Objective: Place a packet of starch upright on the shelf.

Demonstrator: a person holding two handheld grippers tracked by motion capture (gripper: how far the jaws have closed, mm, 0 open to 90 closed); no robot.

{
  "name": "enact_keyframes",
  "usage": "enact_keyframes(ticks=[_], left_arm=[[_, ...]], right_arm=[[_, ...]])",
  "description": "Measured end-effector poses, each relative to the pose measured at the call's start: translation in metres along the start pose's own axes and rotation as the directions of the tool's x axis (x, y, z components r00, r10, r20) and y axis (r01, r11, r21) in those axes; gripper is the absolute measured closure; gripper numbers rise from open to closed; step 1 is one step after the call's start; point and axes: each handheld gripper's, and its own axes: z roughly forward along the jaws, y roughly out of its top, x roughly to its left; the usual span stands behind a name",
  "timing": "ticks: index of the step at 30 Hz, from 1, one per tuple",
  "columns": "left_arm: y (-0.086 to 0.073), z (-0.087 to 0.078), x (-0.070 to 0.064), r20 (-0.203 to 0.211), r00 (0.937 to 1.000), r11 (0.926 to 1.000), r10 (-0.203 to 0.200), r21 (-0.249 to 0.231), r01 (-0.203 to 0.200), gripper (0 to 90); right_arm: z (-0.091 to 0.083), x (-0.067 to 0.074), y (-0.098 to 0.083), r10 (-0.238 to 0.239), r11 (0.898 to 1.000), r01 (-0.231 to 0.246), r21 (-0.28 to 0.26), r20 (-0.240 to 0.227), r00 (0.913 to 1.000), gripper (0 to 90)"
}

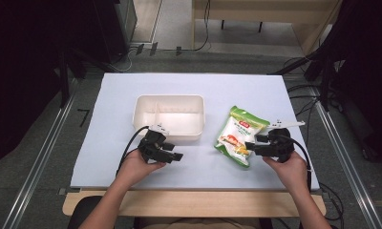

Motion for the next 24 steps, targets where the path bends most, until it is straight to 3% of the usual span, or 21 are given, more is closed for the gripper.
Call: enact_keyframes(ticks=[7,9,12,15,17,24], left_arm=[[0.001,0.002,-0.001,-0.015,0.9997,0.9998,0.018,0.008,-0.018,42.1],[0.002,0.003,-0.003,-0.011,0.9997,0.9998,0.02,0.004,-0.02,42.2],[0.002,0.003,-0.003,-0.009,0.9996,0.9997,0.025,0.002,-0.025,42.3],[0.002,0.004,-0.004,-0.008,0.9997,0.9997,0.025,0.0,-0.025,42.4],[0.002,0.004,-0.004,-0.012,0.9996,0.9997,0.024,0.001,-0.024,42.5],[0.002,0.005,-0.003,-0.017,0.9995,0.9996,0.028,0.006,-0.028,42.6]], right_arm=[[-0.005,-0.022,0.0,0.077,0.997,-0.076,-0.023,0.044,0.9961,36.0],[-0.001,-0.034,0.002,0.131,0.991,-0.131,-0.015,0.049,0.9901,32.9],[0.007,-0.043,0.004,0.159,0.987,-0.16,0.009,0.057,0.9856,29.9],[0.013,-0.047,0.006,0.16,0.987,-0.162,0.02,0.085,0.9834,26.5],[0.021,-0.053,0.008,0.198,0.978,-0.203,0.049,0.097,0.9754,22.4],[0.036,-0.057,0.016,0.195,0.974,-0.209,0.086,0.145,0.97,16.8]])
